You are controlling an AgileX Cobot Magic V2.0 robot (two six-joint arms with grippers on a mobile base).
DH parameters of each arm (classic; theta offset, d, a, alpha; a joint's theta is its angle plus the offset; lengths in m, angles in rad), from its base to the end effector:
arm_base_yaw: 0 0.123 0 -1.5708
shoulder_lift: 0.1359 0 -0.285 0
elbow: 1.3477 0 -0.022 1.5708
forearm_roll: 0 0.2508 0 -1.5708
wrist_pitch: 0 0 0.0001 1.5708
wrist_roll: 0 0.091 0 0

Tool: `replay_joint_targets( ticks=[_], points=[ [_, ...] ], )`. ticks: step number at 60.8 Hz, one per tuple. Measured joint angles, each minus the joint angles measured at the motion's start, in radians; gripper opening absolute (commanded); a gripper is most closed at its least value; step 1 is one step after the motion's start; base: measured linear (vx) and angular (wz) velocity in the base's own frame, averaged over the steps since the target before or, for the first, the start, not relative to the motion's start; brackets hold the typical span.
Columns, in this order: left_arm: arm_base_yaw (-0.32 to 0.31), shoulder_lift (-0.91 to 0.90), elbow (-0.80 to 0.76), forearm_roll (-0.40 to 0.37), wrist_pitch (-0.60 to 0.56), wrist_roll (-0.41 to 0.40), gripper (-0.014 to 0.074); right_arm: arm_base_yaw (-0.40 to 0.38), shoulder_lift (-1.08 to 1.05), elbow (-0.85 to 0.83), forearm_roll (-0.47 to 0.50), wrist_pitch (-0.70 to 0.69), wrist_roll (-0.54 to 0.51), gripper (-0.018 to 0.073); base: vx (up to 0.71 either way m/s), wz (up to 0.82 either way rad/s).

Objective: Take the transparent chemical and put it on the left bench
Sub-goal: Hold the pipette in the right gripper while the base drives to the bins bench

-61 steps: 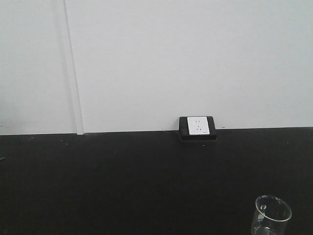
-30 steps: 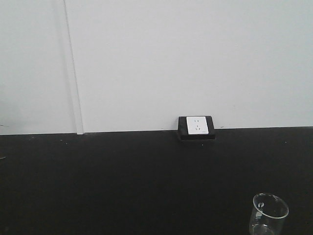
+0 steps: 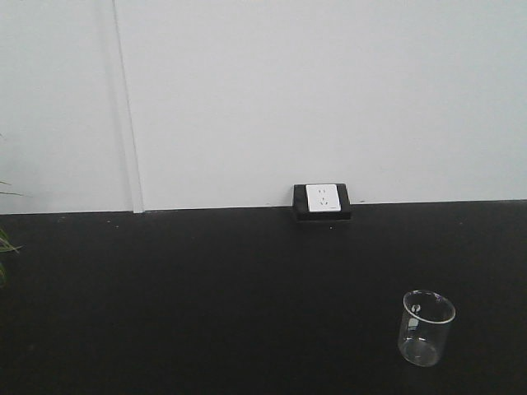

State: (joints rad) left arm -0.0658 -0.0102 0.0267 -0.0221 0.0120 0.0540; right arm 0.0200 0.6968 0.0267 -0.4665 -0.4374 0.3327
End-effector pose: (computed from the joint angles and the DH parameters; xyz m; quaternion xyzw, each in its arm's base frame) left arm 0.0566 -0.0038 0.2036 0.0336 0.6852 -0.0124 0.7274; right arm 0.1094 0.0195 0.1811 -0.1041 0.7786 0.0521 0.6167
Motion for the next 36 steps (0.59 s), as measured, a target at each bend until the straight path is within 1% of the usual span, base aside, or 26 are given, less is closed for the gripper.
replay_joint_targets(
  ticks=[16,36],
  points=[
    [0.0,0.0,0.0,0.0,0.0,0.0,-0.0003,0.0,0.0,0.0,0.0,0.0,0.0,-0.0001,-0.28,0.08],
    [0.0,0.0,0.0,0.0,0.0,0.0,-0.0003,0.0,0.0,0.0,0.0,0.0,0.0,-0.0001,-0.35,0.07]
  ],
)
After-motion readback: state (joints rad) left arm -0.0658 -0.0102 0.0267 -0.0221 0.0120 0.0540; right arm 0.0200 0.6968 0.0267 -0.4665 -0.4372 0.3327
